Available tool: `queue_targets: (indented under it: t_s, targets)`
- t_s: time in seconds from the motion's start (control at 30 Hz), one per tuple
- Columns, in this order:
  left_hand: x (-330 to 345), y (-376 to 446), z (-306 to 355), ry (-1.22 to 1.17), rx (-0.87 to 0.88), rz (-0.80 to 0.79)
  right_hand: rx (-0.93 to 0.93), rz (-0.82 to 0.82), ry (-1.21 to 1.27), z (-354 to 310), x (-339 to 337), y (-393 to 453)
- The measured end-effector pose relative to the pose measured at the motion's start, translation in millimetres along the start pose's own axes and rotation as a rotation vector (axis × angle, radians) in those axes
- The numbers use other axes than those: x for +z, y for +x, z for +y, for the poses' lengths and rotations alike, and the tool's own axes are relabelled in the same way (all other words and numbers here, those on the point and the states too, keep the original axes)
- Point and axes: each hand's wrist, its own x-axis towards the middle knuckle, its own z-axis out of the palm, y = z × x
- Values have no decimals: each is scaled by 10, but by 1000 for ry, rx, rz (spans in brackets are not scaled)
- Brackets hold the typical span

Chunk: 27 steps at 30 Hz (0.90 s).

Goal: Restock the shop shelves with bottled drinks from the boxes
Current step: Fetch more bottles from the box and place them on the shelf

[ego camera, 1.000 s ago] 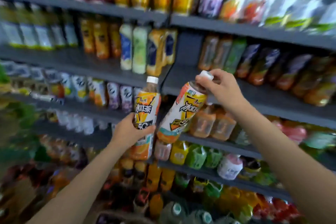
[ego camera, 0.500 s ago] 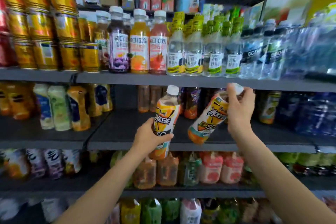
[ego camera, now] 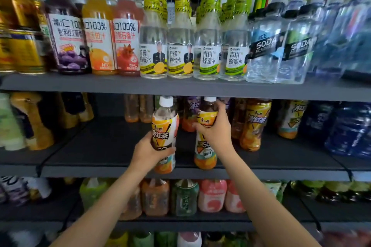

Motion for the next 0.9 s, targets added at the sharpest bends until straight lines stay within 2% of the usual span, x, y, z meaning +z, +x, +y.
queue_targets:
  t_s: [0.17, 0.33, 0.6, 0.67, 0.9]
  targets:
    - [32, -107, 18, 4, 48, 10, -51, -27, 23, 99, -207, -284]
    - [391, -214, 342, 42, 177, -101, -9, 18, -33, 155, -567, -397]
    - [1178, -238, 845, 19, 290, -252, 84, 384, -83, 655, -1742, -255]
    - [1424, -216, 935, 22, 307, -252, 99, 423, -71, 845, -1986, -130]
    - [2393, -185, 1229, 86, 245, -183, 131, 317, -97, 1581, -2525, 409]
